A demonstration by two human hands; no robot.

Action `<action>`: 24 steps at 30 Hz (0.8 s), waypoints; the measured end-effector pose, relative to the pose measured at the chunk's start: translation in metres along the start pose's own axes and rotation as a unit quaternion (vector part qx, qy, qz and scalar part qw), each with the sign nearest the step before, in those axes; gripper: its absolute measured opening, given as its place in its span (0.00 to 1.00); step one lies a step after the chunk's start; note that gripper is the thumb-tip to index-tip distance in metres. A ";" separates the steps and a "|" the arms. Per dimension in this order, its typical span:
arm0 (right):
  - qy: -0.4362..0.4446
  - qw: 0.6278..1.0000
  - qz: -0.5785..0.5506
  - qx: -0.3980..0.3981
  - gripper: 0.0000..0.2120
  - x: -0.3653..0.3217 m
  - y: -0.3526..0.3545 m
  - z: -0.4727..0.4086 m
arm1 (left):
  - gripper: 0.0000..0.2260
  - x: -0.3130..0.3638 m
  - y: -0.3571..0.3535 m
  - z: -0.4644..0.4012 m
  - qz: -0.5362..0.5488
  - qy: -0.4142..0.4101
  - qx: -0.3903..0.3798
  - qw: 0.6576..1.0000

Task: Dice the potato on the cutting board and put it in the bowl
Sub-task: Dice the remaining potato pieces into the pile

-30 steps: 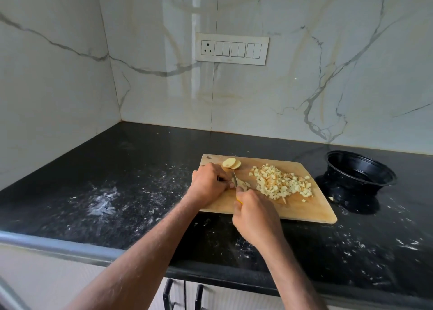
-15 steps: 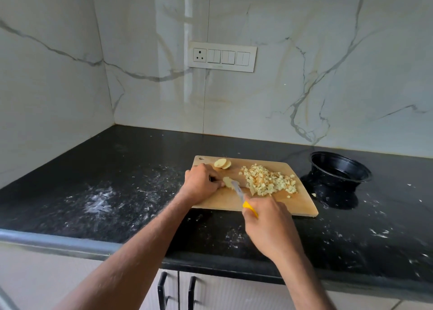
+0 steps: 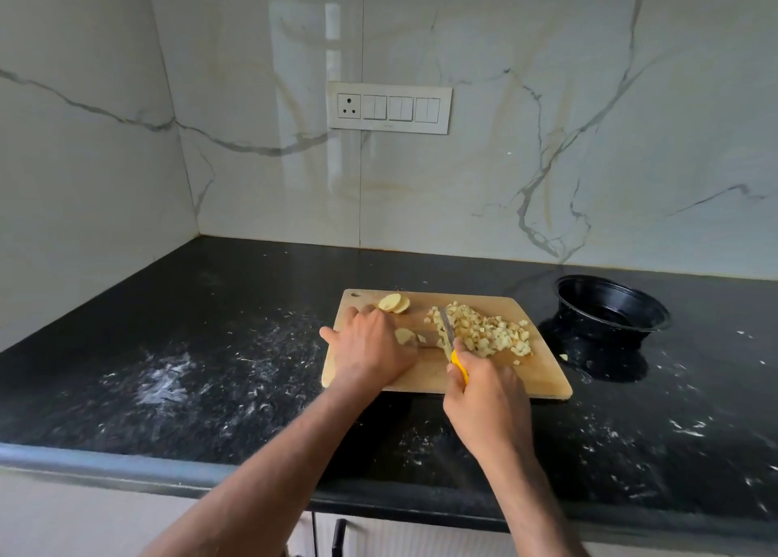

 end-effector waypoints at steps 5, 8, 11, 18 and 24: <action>0.040 0.999 0.027 -0.022 0.21 -0.004 -0.005 0.002 | 0.13 -0.011 0.003 -0.019 0.074 -0.076 -0.091 0.990; 0.073 0.996 0.043 -0.033 0.20 -0.012 -0.008 0.006 | 0.15 -0.018 0.002 -0.017 0.136 -0.098 -0.104 0.980; 0.079 0.994 0.064 -0.039 0.19 -0.014 -0.010 0.007 | 0.16 -0.026 0.004 -0.013 0.131 -0.072 -0.019 0.989; 0.050 0.997 0.059 -0.016 0.17 -0.014 -0.003 0.006 | 0.15 -0.025 -0.002 -0.016 0.130 -0.079 -0.022 0.988; 0.052 0.998 0.025 -0.013 0.18 -0.028 -0.013 0.000 | 0.13 -0.020 0.001 -0.013 0.135 -0.112 -0.017 0.984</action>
Point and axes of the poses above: each hand's wrist, its own z-axis away from the middle knuckle, its own y-axis out of the back of the hand, x = y × z, the point moved 7 cm from there along -z, towards the middle knuckle, and after that the axes turned 4 degrees about x, right-handed, at the moved point
